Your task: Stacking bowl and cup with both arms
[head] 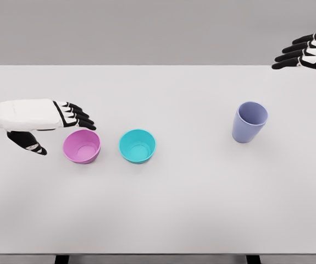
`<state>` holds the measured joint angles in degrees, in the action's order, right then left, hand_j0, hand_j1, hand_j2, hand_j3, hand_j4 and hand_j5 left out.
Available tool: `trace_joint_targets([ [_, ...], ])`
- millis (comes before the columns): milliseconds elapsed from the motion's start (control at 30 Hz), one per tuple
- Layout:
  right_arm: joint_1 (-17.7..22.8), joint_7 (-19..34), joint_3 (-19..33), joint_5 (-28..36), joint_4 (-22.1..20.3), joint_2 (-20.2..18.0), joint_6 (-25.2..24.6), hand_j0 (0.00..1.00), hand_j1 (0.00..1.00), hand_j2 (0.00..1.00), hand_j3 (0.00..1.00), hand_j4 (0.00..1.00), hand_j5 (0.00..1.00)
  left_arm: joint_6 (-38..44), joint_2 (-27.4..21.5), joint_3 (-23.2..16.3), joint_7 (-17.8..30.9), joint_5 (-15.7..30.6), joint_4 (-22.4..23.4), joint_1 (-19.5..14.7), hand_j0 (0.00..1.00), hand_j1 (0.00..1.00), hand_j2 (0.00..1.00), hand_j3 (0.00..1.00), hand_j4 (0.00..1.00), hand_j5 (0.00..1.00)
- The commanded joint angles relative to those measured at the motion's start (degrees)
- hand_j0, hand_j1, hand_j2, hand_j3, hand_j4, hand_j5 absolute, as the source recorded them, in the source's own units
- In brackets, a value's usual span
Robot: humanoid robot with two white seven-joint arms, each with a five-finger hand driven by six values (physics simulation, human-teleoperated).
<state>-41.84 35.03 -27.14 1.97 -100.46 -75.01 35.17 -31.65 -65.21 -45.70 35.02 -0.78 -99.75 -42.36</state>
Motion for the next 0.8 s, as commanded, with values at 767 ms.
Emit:
trace_joint_targets([
  [767,0.3,0.0,0.1,0.3,0.0,0.4,-0.2,1.00,1.00,1.00,1.00,1.00,1.00,12.5,3.0,-2.8,0.0,0.2,0.2,-0.8,1.00,1.00,1.00,1.00,1.00,1.00],
])
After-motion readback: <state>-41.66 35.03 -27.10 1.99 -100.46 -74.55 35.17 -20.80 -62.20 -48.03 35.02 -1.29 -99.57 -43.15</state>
